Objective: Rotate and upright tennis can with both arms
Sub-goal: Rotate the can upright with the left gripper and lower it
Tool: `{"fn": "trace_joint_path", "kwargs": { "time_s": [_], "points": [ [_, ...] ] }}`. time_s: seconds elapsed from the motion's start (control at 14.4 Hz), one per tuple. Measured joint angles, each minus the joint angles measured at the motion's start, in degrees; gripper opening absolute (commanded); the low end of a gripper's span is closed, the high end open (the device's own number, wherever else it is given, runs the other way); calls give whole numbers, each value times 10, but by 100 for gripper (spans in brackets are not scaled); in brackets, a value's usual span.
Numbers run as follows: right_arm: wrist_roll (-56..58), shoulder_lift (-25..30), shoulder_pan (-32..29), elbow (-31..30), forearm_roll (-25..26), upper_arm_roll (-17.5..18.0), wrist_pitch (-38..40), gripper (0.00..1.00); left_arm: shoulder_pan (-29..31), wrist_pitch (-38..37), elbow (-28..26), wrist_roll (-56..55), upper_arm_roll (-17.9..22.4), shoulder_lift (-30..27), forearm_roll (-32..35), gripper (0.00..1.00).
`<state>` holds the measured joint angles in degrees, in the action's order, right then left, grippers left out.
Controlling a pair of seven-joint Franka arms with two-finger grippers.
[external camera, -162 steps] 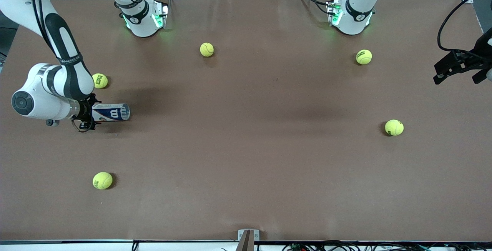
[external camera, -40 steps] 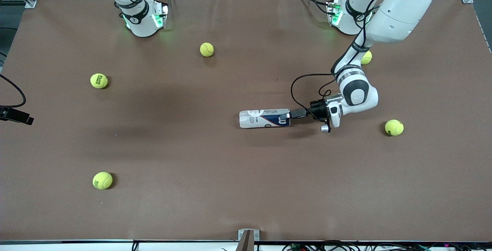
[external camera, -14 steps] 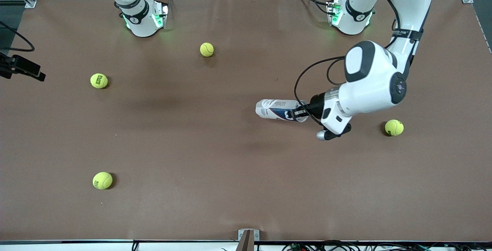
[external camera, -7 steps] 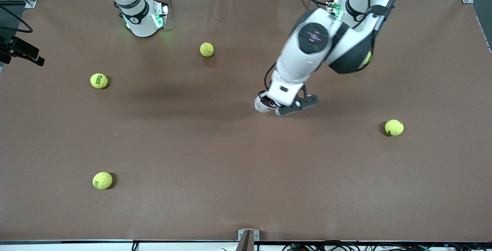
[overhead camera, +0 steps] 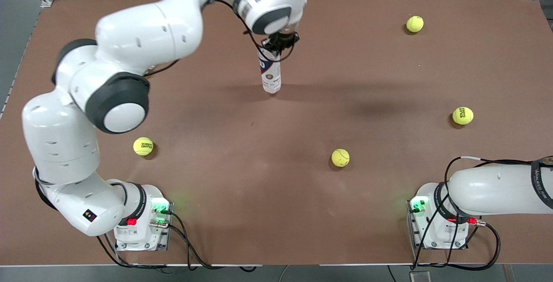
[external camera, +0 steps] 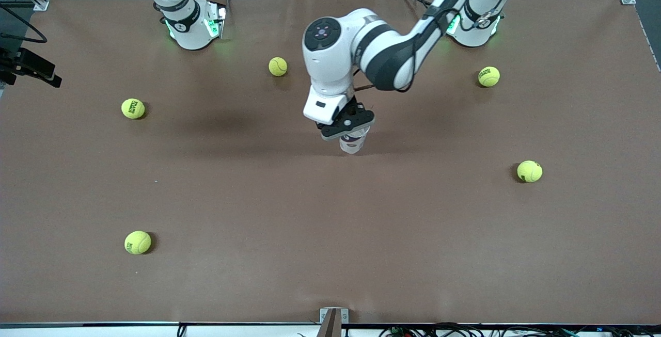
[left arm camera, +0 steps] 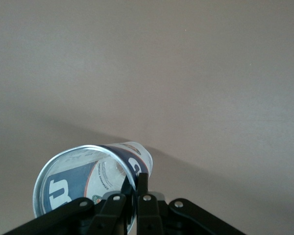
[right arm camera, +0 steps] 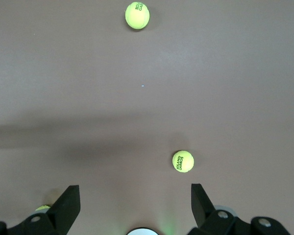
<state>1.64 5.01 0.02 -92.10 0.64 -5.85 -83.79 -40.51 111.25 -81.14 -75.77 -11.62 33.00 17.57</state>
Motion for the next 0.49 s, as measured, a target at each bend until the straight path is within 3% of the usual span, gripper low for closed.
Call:
{"fn": "trace_joint_path", "kwargs": {
  "time_s": [0.14,0.21,0.35,0.42,0.49],
  "points": [
    [1,1,1,0,0,2,-1,100,-19,0,8,-12,8,17,9,1],
    [1,2,2,0,0,2,-1,100,-23,-1,12,-14,9,20,11,5],
    [11,3,2,0,2,2,-6,100,-24,-3,16,-15,11,20,11,34],
    [21,3,2,0,3,1,-8,100,-23,-3,17,-15,13,20,11,57],
    [27,4,2,0,3,0,-9,100,-23,-3,19,-15,14,20,11,73]
  ]
}}
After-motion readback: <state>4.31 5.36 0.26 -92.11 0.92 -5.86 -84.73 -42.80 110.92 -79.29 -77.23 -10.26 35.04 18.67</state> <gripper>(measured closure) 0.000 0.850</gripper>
